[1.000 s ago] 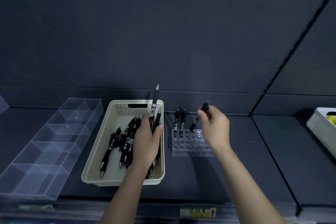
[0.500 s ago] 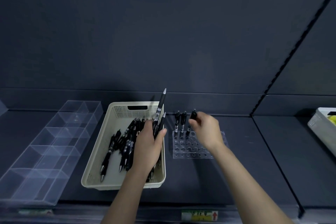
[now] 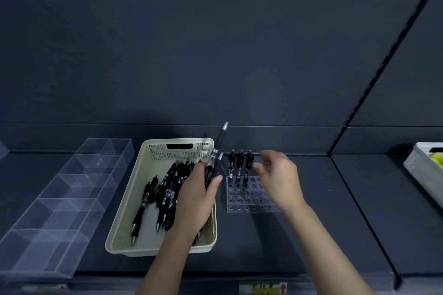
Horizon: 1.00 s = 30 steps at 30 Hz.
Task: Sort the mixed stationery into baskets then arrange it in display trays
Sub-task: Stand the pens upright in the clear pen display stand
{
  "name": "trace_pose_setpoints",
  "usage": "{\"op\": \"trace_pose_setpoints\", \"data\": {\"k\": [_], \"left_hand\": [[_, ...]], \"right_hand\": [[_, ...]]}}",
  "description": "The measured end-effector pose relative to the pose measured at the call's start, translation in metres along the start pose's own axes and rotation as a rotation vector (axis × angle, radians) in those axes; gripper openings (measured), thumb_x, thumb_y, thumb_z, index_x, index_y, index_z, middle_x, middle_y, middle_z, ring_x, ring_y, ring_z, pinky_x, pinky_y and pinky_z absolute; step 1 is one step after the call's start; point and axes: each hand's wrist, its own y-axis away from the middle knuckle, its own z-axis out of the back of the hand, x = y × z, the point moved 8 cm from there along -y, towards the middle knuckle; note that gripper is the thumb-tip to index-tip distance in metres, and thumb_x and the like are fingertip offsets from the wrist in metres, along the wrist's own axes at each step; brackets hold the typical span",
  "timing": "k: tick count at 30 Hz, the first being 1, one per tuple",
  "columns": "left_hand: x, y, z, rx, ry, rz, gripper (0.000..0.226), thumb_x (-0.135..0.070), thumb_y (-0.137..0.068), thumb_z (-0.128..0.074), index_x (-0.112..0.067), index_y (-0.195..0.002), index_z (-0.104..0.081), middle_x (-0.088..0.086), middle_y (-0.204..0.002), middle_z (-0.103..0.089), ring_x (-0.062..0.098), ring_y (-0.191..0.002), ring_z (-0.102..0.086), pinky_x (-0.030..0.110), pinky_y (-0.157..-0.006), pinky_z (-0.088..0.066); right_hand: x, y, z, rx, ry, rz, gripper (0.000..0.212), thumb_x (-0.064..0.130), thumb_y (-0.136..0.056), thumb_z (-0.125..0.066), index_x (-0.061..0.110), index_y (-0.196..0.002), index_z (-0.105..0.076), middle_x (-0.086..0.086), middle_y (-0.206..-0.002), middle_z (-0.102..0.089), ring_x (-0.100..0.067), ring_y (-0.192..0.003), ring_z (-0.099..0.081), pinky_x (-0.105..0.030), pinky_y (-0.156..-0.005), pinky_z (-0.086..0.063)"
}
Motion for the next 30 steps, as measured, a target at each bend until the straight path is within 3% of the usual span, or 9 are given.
{"op": "trace_pose_setpoints", "data": {"k": [2,4,6,8,10,15,20,24,30], "left_hand": [[-0.009,0.000,-0.002,0.012,-0.024,-0.055,0.027,-0.040,-0.093,-0.051,-0.028,-0.117,-0.047,-0.024,-0.096,-0.055,-0.010,-0.086,-0.051,0.010,-0.072,-0.038],[-0.019,0.000,-0.006,0.042,-0.062,-0.132,0.027,-0.037,-0.094,-0.051,-0.022,-0.117,-0.049,-0.015,-0.099,-0.059,0.002,-0.087,-0.055,0.023,-0.073,-0.045],[-0.028,0.001,-0.010,0.089,-0.131,-0.205,0.027,-0.037,-0.095,-0.050,-0.018,-0.115,-0.051,-0.008,-0.095,-0.059,0.010,-0.083,-0.057,0.030,-0.071,-0.047],[-0.032,0.001,-0.013,0.121,-0.186,-0.246,0.026,-0.037,-0.095,-0.050,-0.018,-0.113,-0.051,-0.007,-0.092,-0.057,0.010,-0.079,-0.055,0.027,-0.067,-0.044],[-0.031,0.001,-0.013,0.139,-0.164,-0.218,0.021,-0.036,-0.092,-0.055,-0.024,-0.109,-0.052,-0.012,-0.090,-0.058,0.005,-0.080,-0.055,0.020,-0.066,-0.041],[-0.015,-0.005,0.010,-0.046,0.159,0.057,0.033,-0.020,-0.079,-0.074,-0.040,-0.098,-0.056,-0.027,-0.085,-0.064,-0.016,-0.084,-0.056,-0.002,-0.069,-0.036],[-0.021,-0.014,0.020,-0.084,0.481,0.115,0.034,-0.015,-0.075,-0.076,-0.046,-0.086,-0.066,-0.020,-0.081,-0.070,-0.005,-0.073,-0.064,0.006,-0.063,-0.045],[-0.022,-0.023,0.025,-0.066,0.549,0.119,0.020,-0.020,-0.078,-0.075,-0.038,-0.085,-0.067,-0.015,-0.064,-0.065,-0.001,-0.054,-0.057,0.014,-0.051,-0.044],[-0.019,-0.029,0.029,-0.078,0.765,0.159,0.014,-0.012,-0.080,-0.073,-0.025,-0.079,-0.066,-0.004,-0.049,-0.049,0.009,-0.041,-0.040,0.020,-0.041,-0.037]], "right_hand": [[0.007,0.004,0.010,0.000,-0.281,-0.057,0.025,0.014,-0.085,-0.068,0.009,-0.109,-0.065,0.000,-0.096,-0.065,-0.013,-0.087,-0.061,-0.026,-0.081,-0.049],[0.021,0.006,0.005,0.152,-0.633,-0.110,0.023,0.011,-0.083,-0.069,0.011,-0.106,-0.067,0.005,-0.083,-0.066,-0.008,-0.075,-0.062,-0.023,-0.068,-0.053],[0.032,0.007,0.002,0.227,-0.837,-0.135,0.012,0.008,-0.084,-0.067,0.012,-0.095,-0.067,0.007,-0.073,-0.062,-0.007,-0.069,-0.060,-0.020,-0.058,-0.050],[0.032,0.005,0.005,0.169,-0.886,-0.153,0.012,0.005,-0.085,-0.065,0.013,-0.077,-0.063,0.000,-0.072,-0.060,-0.010,-0.065,-0.058,-0.021,-0.056,-0.049],[0.023,0.005,0.007,0.106,-0.952,-0.226,0.014,0.003,-0.085,-0.064,0.008,-0.073,-0.061,-0.009,-0.072,-0.058,-0.014,-0.064,-0.056,-0.023,-0.058,-0.050],[-0.003,0.006,0.008,0.058,-1.186,-0.383,0.021,0.003,-0.085,-0.065,0.006,-0.066,-0.058,-0.007,-0.067,-0.061,-0.016,-0.063,-0.060,-0.024,-0.063,-0.056],[-0.004,0.012,-0.009,0.094,-1.368,-0.479,0.009,0.001,-0.083,-0.065,0.001,-0.076,-0.060,-0.012,-0.076,-0.064,-0.017,-0.068,-0.066,-0.024,-0.066,-0.057],[-0.011,0.013,-0.016,0.071,-1.522,-0.571,0.003,-0.003,-0.083,-0.062,-0.003,-0.082,-0.060,-0.016,-0.087,-0.063,-0.022,-0.083,-0.067,-0.021,-0.064,-0.056],[-0.005,0.022,-0.021,0.227,-1.384,-0.518,0.001,-0.001,-0.083,-0.063,-0.001,-0.083,-0.063,-0.015,-0.074,-0.069,-0.021,-0.073,-0.070,-0.024,-0.063,-0.057]]}}
